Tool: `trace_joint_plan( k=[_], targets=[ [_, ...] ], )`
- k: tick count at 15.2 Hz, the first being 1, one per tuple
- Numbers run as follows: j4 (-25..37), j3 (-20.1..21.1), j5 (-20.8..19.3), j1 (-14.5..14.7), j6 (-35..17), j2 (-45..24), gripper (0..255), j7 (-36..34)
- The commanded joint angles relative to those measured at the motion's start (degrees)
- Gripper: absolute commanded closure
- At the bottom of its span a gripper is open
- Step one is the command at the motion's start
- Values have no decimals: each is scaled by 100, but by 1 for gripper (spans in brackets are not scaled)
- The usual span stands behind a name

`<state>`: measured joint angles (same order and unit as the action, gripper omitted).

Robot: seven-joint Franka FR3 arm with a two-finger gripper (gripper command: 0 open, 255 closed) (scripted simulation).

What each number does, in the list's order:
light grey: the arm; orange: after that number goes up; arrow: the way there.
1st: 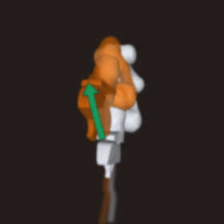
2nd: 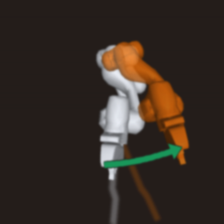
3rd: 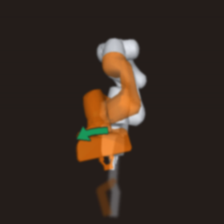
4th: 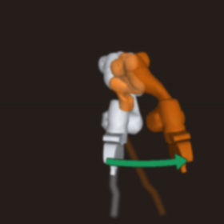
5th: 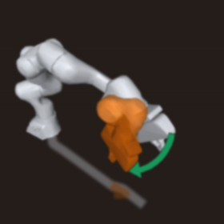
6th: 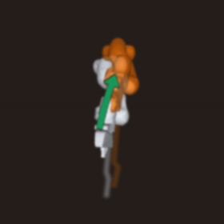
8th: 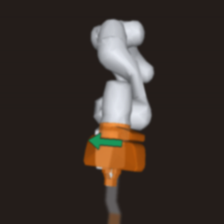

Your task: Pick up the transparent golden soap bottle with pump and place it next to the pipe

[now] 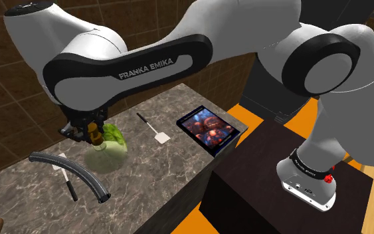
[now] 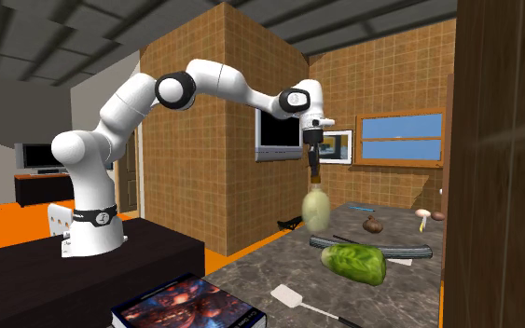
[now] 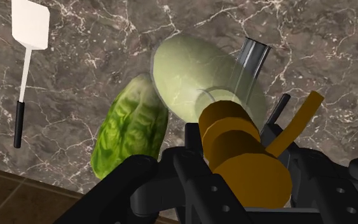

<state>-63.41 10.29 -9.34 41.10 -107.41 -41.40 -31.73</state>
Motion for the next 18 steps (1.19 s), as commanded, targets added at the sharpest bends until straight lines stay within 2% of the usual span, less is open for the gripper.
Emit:
trace_joint_plan(
  k=[1,15,18],
  targets=[
    [-143,-3,-6,-11,-153,-2,255,-12],
    [-760,-47,-77,-31,-1062,-301,255,-94],
    [-761,-47,-77,-31,-1062,-301,255,-94]
  ],
)
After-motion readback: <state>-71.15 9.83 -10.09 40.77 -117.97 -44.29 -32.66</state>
